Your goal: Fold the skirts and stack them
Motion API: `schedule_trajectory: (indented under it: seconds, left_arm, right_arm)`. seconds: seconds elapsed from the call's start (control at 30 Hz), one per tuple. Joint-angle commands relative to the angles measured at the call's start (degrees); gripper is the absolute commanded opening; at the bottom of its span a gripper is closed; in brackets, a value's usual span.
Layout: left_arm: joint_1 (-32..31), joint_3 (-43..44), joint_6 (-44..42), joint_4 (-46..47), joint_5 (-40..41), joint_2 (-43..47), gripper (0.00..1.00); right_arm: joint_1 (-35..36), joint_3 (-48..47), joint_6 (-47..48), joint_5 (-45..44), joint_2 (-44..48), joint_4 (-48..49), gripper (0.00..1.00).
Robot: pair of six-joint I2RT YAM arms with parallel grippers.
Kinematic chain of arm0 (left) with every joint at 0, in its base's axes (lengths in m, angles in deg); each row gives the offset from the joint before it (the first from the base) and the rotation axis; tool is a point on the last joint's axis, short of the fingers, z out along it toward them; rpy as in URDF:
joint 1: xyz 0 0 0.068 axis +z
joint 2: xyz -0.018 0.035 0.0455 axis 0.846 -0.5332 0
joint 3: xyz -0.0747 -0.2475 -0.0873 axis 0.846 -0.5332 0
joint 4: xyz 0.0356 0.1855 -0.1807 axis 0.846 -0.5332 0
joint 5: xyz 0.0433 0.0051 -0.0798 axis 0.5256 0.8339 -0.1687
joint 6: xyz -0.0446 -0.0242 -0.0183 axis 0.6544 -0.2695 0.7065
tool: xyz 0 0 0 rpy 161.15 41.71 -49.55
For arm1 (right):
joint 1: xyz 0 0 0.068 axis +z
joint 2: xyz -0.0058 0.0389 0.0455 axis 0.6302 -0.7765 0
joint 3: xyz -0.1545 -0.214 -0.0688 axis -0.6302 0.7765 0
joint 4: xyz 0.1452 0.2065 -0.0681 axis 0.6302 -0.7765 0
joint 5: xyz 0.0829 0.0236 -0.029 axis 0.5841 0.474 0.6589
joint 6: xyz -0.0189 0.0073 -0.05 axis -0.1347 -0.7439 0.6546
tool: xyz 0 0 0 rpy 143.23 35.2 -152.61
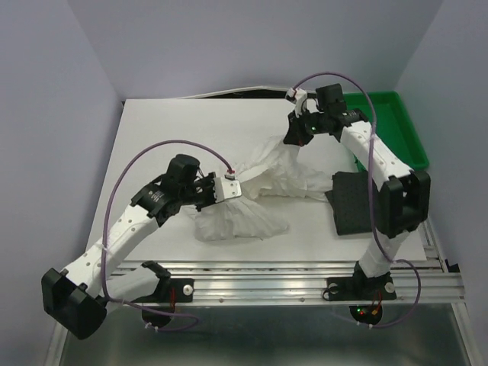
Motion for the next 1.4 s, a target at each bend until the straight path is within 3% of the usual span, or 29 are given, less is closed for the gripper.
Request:
schedule_trajectory:
  seconds: [0.0, 0.13, 0.17, 0.2, 0.3, 0.43, 0.67, 0.8, 0.87, 0.93, 1.13, 1.37]
  left_arm:
    - [8.96, 3.4, -0.52, -3.81, -9.35, -5.08, 0.0]
    - [10.66, 5.07, 2.46, -2.41, -10.52, -11.95, 0.0]
    - [10.75, 5.07, 3.26, -1.79, -10.52, -13.27, 0.0]
    - [10.75, 5.25, 4.05, -0.31, -9.74, -15.89, 0.0]
    - [11.71, 6.03, 7.92, 2.51, -8.32, -20.91, 0.0]
    - [14.52, 8.14, 10.21, 3.66, -10.86, -25.75, 0.0]
    - [17.51, 13.41, 11.7, 0.69, -14.64, -35.5, 0.0]
    - [18.92, 16.67, 11.71, -3.19, -17.54, -43.49, 0.0]
    - [19.53, 17.9, 11.79, -4.59, -18.51, -45.18, 0.0]
    - [19.8, 18.43, 11.79, -5.21, -19.31, -46.76, 0.0]
    - [20.15, 18.17, 12.5, -4.95, -19.22, -47.56, 0.0]
    - [20.24, 17.9, 12.76, -4.51, -19.4, -47.38, 0.0]
  right_arm:
    - [-2.78, -6.42, 2.71, 0.95, -17.83, -4.32, 0.01]
    - [-2.78, -16.0, -1.23, 3.23, -29.71, -5.12, 0.06]
    - [-2.78, -17.84, -1.85, 3.67, -31.32, -5.38, 0.11]
    - [-2.78, -20.73, -2.38, 3.85, -33.16, -6.26, 0.23]
    - [-2.25, -22.17, -1.07, 1.75, -32.05, -7.93, 0.47]
    - [-2.25, -16.12, 1.39, -5.98, -21.87, -7.76, 0.58]
    - [-1.73, 1.9, 1.31, -2.31, 0.46, -8.02, 0.52]
    - [3.97, 12.09, 0.61, 0.6, 6.88, -5.93, 0.45]
    - [7.58, 16.74, 0.34, -2.54, 10.39, -2.68, 0.42]
    - [12.85, 22.46, -0.88, -4.92, 11.81, 1.44, 0.39]
    - [22.78, 27.39, -6.85, -11.07, 10.76, 6.81, 0.33]
    - [25.7, 29.86, -11.26, -20.48, 7.34, 13.24, 0.33]
